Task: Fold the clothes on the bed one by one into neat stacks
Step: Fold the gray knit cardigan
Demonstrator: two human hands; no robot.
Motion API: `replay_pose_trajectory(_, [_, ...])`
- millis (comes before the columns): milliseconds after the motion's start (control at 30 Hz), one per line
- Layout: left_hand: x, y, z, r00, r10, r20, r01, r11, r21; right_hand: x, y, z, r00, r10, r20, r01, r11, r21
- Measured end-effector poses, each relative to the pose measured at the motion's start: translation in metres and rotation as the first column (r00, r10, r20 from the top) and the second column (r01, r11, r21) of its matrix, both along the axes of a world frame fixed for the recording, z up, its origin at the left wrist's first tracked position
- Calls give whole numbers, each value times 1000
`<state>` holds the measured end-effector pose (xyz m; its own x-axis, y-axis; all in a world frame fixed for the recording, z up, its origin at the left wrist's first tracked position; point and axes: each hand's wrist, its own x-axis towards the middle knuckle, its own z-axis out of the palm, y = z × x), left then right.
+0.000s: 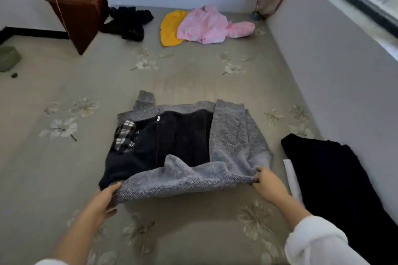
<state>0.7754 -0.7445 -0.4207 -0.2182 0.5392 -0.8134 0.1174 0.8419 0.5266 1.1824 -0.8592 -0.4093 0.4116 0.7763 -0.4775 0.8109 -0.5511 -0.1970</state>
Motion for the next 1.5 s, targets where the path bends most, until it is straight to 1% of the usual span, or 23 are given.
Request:
replay_pose_trajectory(100, [-13,-29,-18,1000,9,-22,-13,989,-147,-21,-34,-27,1000,-6,-7,4,983,-185])
replay_pose_trajectory(200, [-23,-48,-33,996,-48,-78,28,971,-236,-35,-64,-47,999,-4,-34,-9,932,-362])
replay_pose_trajectory(267, [-26,-55,-44,976,-127,-175,86,971,-225,-41,-75,-60,998,11,-62,-38,882,-469])
replay_pose_trajectory(333, [-26,-54,-48,922,-227,-313,189,971,-147,-47,-76,-69,995,15,-94,-62,850,-523])
replay_pose_trajectory(400, [-19,-45,-51,870,-309,-384,303,950,-78,-58,-67,-74,991,17,-130,-81,862,-501])
replay_pose_trajectory(467, [-7,-33,-65,823,-409,-394,438,899,-18,-71,-51,-84,983,-67,-170,-6,917,-399])
replay_pose_trajectory(567, [16,-21,-90,763,-579,-288,608,794,16,-87,-24,-110,933,-234,-272,173,958,-230])
replay_pose_trajectory(633, [29,-19,-110,740,-626,-246,652,758,33,-97,-9,-132,901,-297,-315,252,951,-178])
replay_pose_trajectory(767, [40,-18,-145,679,-684,-267,712,702,15,-112,11,-166,886,-354,-300,319,934,-160])
replay_pose_trajectory(833, [40,-19,-163,678,-688,-257,714,700,8,-117,15,-178,829,-456,-324,428,890,-156])
replay_pose_trajectory(867, [41,-19,-169,699,-671,-250,695,719,14,-117,16,-178,779,-492,-389,479,867,-136])
replay_pose_trajectory(933, [44,-18,-175,762,-604,-234,627,778,31,-118,13,-174,720,-425,-549,422,896,-139])
replay_pose_trajectory(1000, [46,-15,-176,800,-558,-220,580,813,49,-121,1,-162,712,-279,-645,206,960,-188])
replay_pose_trajectory(1033, [46,-14,-176,784,-574,-237,599,799,47,-123,-8,-157,727,-197,-658,74,975,-211])
replay_pose_trajectory(1067, [46,-15,-176,732,-619,-285,653,757,30,-124,-18,-153,759,-114,-641,-65,967,-248])
replay_pose_trajectory(1100, [45,-17,-176,644,-675,-360,723,691,-3,-124,-29,-151,799,-2,-602,-221,929,-297])
replay_pose_trajectory(1167, [43,-28,-176,430,-751,-501,853,520,-48,-120,-51,-149,833,264,-486,-488,764,-421])
replay_pose_trajectory(1200, [42,-36,-178,342,-765,-546,900,434,-45,-116,-61,-149,828,338,-448,-543,683,-488])
replay_pose_trajectory(1267, [38,-55,-180,183,-793,-580,963,264,-57,-110,-71,-149,845,344,-410,-533,618,-578])
replay_pose_trajectory(1333, [33,-73,-178,77,-851,-519,990,128,-62,-105,-70,-152,871,207,-446,-470,618,-630])
replay_pose_trajectory(1400, [28,-88,-171,72,-935,-347,995,90,-35,-99,-60,-154,895,86,-438,-386,644,-661])
replay_pose_trajectory(1467, [24,-100,-162,73,-986,-148,992,87,-92,-91,-50,-158,916,-27,-401,-241,762,-601])
replay_pose_trajectory(1500, [21,-105,-160,84,-995,-53,985,91,-149,-88,-44,-161,921,-119,-370,-112,830,-546])
